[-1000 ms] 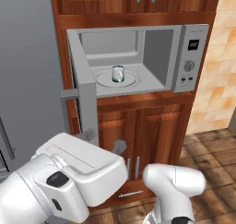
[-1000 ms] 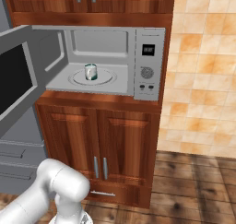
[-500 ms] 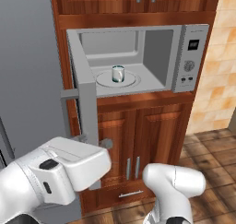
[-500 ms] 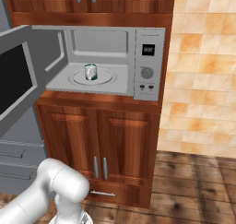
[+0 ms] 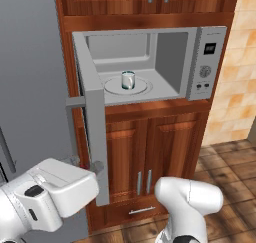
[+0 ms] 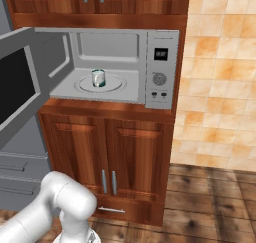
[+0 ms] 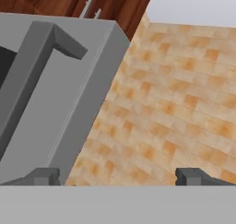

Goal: Pick the mug from the counter and place it inside the microwave. Then close the microwave.

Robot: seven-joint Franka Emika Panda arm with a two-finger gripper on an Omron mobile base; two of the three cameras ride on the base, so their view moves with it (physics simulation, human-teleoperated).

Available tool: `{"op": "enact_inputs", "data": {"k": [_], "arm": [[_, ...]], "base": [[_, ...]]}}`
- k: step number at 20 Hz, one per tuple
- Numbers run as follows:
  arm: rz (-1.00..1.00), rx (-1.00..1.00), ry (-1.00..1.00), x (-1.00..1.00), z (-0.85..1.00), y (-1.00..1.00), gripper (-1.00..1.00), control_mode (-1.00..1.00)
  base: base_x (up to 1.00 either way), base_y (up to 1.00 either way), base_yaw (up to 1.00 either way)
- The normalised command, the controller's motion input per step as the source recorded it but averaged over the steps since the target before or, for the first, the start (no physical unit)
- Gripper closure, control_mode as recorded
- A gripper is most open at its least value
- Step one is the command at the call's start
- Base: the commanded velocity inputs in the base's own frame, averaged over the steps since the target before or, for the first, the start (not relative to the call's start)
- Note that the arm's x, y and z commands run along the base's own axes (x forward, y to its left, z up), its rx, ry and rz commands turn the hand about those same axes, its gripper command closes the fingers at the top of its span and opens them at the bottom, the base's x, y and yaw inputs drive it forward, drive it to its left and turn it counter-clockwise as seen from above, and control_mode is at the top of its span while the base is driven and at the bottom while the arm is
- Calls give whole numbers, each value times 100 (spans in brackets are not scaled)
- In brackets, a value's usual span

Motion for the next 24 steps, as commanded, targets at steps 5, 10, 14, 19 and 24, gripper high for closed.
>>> {"op": "enact_inputs", "data": {"k": [5, 10, 14, 19, 24], "arm": [[-1, 0, 0, 16, -13, 19, -100, -100], [-10, 0, 0, 20, -4, 20, -100, -100], [-10, 0, 0, 39, -13, 19, -100, -100], [-4, 0, 0, 38, -19, 22, -100, -100], [-3, 0, -2, 36, -31, 32, -100, -100]], "base": [[0, 0, 0], [0, 0, 0], [0, 0, 0], [0, 0, 0], [0, 0, 0]]}}
